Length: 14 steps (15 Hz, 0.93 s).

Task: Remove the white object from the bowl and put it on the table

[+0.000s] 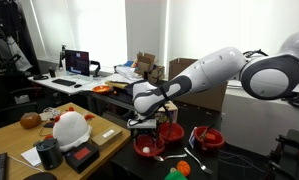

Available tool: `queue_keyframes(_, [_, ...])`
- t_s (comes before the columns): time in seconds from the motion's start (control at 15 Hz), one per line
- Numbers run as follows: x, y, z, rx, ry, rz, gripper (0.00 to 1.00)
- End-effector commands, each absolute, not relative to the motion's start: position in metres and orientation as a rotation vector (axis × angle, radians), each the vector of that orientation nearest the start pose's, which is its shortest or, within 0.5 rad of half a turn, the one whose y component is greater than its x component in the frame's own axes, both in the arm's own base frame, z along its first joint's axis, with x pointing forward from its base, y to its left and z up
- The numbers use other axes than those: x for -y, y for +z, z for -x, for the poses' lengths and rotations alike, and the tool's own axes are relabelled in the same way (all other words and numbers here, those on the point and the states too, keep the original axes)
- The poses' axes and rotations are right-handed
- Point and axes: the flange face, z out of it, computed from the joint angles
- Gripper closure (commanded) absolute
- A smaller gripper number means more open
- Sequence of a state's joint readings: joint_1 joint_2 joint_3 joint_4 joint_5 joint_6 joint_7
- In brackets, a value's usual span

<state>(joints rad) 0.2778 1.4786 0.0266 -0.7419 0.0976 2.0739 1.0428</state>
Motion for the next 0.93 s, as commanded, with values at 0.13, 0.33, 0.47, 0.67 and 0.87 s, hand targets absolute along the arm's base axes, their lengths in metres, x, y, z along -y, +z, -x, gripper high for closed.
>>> queue_keyframes(0.13, [-0.212,-0.008,-0.718,-1.252,0.295,2.862,0.00])
queue_keyframes(0.33, [-0.206,-0.010,-0.718,-1.267,0.297,2.859,0.00])
queue_keyframes(0.47, [-0.206,-0.010,-0.718,-1.267,0.297,2.859,0.00])
queue_keyframes(0.67, [-0.207,-0.013,-0.716,-1.267,0.309,2.855,0.00])
queue_keyframes(0.87, [-0.208,-0.016,-0.714,-1.269,0.316,2.856,0.00])
